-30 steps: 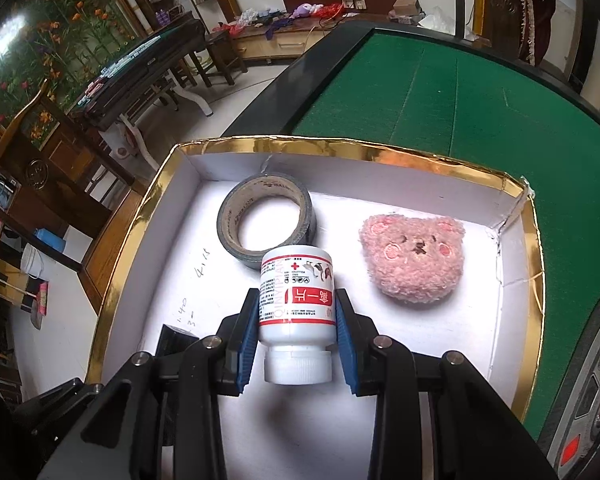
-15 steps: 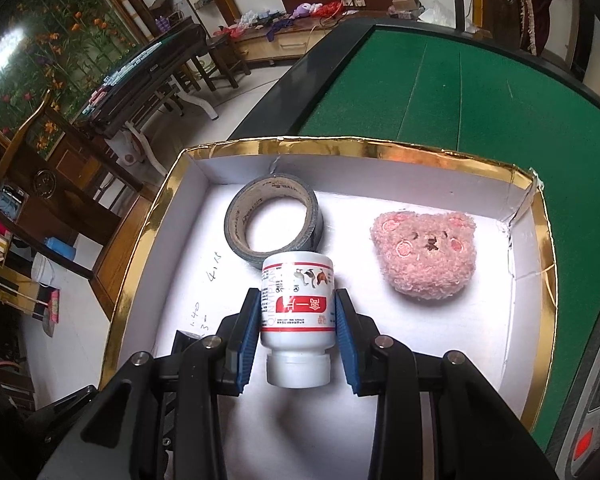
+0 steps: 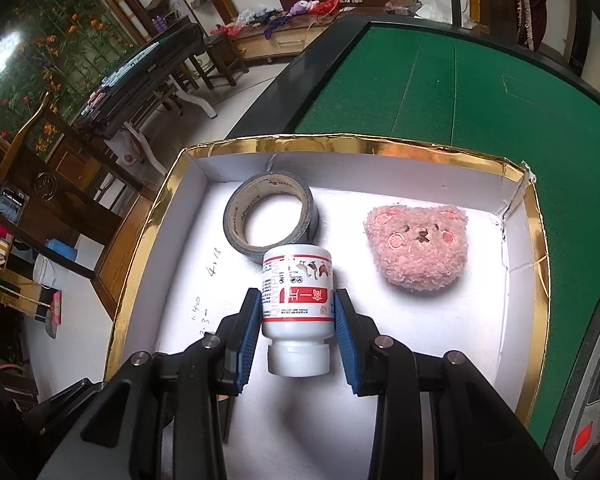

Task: Organize objects
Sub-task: 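Set the pill bottle and lipstick down inside the tray and open both tools, then move both tools back toward the remaining bottles on the table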

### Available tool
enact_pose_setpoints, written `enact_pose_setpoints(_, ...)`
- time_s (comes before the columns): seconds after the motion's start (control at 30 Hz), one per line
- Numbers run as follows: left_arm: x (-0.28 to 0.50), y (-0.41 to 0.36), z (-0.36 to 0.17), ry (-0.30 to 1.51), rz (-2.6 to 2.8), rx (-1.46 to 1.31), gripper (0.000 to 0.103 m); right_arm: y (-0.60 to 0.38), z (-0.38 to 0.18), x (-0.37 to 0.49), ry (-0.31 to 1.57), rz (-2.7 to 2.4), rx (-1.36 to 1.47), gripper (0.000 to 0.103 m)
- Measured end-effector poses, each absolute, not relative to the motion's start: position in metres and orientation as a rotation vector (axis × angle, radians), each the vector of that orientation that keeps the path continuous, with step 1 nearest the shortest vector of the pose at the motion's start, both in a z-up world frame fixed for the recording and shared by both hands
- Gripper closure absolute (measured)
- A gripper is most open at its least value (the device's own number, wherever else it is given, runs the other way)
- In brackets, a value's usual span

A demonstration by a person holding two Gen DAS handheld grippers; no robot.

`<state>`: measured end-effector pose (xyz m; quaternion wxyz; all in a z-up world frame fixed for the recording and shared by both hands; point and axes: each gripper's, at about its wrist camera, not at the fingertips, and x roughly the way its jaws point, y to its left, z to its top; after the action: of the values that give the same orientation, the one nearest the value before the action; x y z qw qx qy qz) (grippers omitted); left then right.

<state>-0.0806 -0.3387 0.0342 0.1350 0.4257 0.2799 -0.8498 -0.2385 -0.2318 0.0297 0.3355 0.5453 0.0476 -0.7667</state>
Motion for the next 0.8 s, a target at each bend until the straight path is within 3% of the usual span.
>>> enact_pose_setpoints(0.57, -0.08, -0.337, 0.036, 0.803, -2.48, 1.229, 0.085, -0.205, 0.042, -0.238, 0.091, -2.066, 1.407, 0.067)
enact_pose_setpoints(0.8, -0.081, -0.323, 0.041, 0.767, -2.53, 1.227, 0.085, -0.16, 0.059, -0.218, -0.031, -2.041, 1.365, 0.067)
